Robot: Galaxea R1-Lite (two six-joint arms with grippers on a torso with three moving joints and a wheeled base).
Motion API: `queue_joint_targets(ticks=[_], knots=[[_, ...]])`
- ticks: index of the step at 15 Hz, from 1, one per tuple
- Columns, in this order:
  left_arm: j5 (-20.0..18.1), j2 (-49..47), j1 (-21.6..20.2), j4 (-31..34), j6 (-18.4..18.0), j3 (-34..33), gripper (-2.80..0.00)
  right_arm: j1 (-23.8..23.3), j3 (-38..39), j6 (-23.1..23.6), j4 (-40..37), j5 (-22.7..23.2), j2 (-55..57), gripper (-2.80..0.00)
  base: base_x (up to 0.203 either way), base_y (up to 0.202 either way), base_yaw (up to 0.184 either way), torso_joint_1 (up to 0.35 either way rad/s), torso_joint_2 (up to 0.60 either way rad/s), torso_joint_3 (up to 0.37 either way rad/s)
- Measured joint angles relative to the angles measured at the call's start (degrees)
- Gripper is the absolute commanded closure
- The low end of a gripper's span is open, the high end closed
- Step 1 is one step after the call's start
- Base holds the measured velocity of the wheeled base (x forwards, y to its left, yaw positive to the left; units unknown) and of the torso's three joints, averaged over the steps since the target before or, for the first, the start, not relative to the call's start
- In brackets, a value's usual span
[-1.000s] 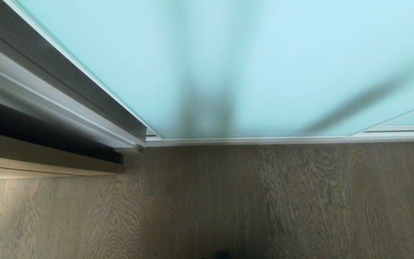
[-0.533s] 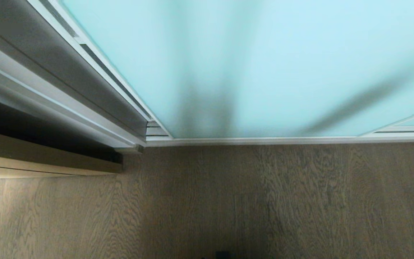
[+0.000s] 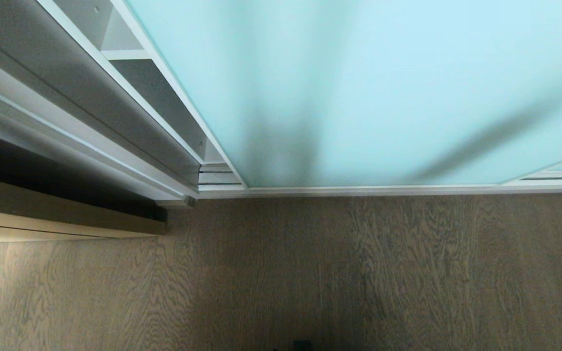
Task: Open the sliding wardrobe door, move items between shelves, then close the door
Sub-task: Open the door
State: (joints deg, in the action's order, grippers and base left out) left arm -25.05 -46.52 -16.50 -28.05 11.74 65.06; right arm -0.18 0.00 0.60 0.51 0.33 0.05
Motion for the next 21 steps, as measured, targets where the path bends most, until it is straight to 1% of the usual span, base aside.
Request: queue_joint_targets(ticks=[1,3,4,5,7,8,9,11,13,15,16,19,21], knots=[[0.85,-0.32,0.36,0.24,-0.96,1.26,0.0,0.0,0.0,-0.02,0.0,-0.02,0.0,0.0,0.0,0.0,0.0,0.0,0.0,0.0],[1.59,-2.27,1.61,1.44,-1.39,4.88,0.0,0.0,0.0,-0.02,0.0,-0.02,0.0,0.0,0.0,0.0,0.0,0.0,0.0,0.0],[2.4,-3.62,2.84,2.51,-1.64,6.85,0.0,0.0,0.0,0.0,0.0,0.0,0.0,0.0,0.0,0.0,0.0,0.0,0.0,0.0],[4.21,-5.24,4.82,4.38,-2.54,9.4,0.0,0.0,0.0,-0.02,0.0,-0.01,0.0,0.0,0.0,0.0,0.0,0.0,0.0,0.0],[9.24,-8.22,10.08,9.52,-6.52,13.33,0.0,0.0,0.0,0.0,-0.02,-0.02,0.0,0.0,0.0,0.0,0.0,0.0,0.0,0.0],[11.39,-9.55,13.62,12.44,-8.34,14.78,0.0,0.0,0.0,0.0,0.0,-0.02,0.0,0.0,0.0,0.0,0.0,0.0,0.0,0.0],[13.19,-10.74,17.66,14.78,-9.74,16.09,0.0,0.0,0.0,0.0,0.0,0.0,0.0,0.0,0.0,0.0,0.0,0.0,0.0,0.0],[15.58,-12.61,24.4,16.49,-12.01,17.66,0.0,0.0,0.0,0.0,0.0,-0.02,0.0,0.0,0.0,0.0,0.0,0.0,0.0,0.0],[16.13,-14.01,30.16,16.68,-13.42,18.6,0.0,0.0,0.0,0.02,0.0,-0.02,0.0,0.0,0.0,0.0,0.0,0.0,0.0,0.0],[15.88,-14.64,34.31,16.86,-15.33,18.95,0.0,0.0,0.0,-0.01,0.0,-0.02,0.0,0.0,0.0,0.0,0.0,0.0,0.0,0.0],[15.85,-14.88,35.54,16.75,-16.46,18.95,0.0,0.0,0.0,0.0,0.0,-0.01,0.0,0.0,0.0,0.0,0.0,0.0,0.0,0.0],[15.8,-15.43,38.59,16.86,-18.34,18.15,0.0,0.0,0.0,0.0,-0.01,0.0,0.0,0.0,0.0,0.0,0.0,0.0,0.0,0.0],[15.8,-16.07,40.78,16.65,-20.71,18.0,0.0,0.0,0.0,-0.02,0.0,0.0,0.0,0.0,0.0,0.0,0.0,0.0,0.0,0.0]])
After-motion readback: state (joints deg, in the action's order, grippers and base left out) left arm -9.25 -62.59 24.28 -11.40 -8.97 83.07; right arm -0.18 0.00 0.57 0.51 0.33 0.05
